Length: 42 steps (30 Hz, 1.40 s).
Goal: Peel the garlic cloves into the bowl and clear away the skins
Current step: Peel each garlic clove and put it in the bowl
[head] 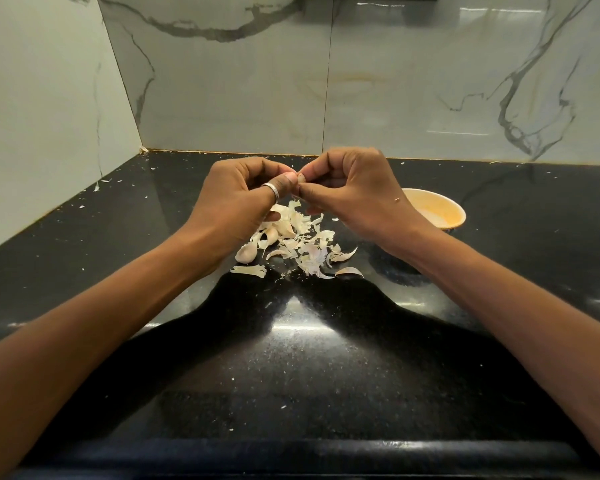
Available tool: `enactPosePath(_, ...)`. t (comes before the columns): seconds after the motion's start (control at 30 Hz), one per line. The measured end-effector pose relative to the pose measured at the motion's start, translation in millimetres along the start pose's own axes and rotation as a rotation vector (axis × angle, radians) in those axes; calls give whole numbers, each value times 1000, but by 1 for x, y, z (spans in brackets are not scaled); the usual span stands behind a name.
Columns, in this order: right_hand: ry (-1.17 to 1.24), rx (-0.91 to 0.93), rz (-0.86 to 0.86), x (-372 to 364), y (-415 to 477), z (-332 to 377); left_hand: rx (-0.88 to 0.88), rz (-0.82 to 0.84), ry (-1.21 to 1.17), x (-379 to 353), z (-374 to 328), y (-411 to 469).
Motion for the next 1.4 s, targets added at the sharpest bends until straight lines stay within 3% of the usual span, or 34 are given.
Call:
enactPosePath(0.17,-200,129,-31,-2,-1,1,-37,-33,57,1,0,0)
enactPosePath(0.43,-459,257,-43,-7,-6,8,-208,-116,352,4,-6,-4)
enactPosePath(0.67,-626,372,-21,-11,-9,12,-167,-54,356,1,-5,-4)
enactPosePath(0.87,-456,262,-45,-9,-7,10,-36,-6,214,1,1,0)
enactPosePath(1.13,-81,82,24,-3,-2,7,3,28,162,6,5,6)
enactPosePath(1.4,34,24,63,-4,-2,3,-34,-86,183,15,6,7)
Point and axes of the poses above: each hand's wrist, its own y-axis towards the middle knuckle, its own x-axis out of the back of the hand, z = x × y, the point moved 3 cm from there along y, towards the middle knuckle, and after that the axes turned 7 degrees about y, right-handed, at the moved point
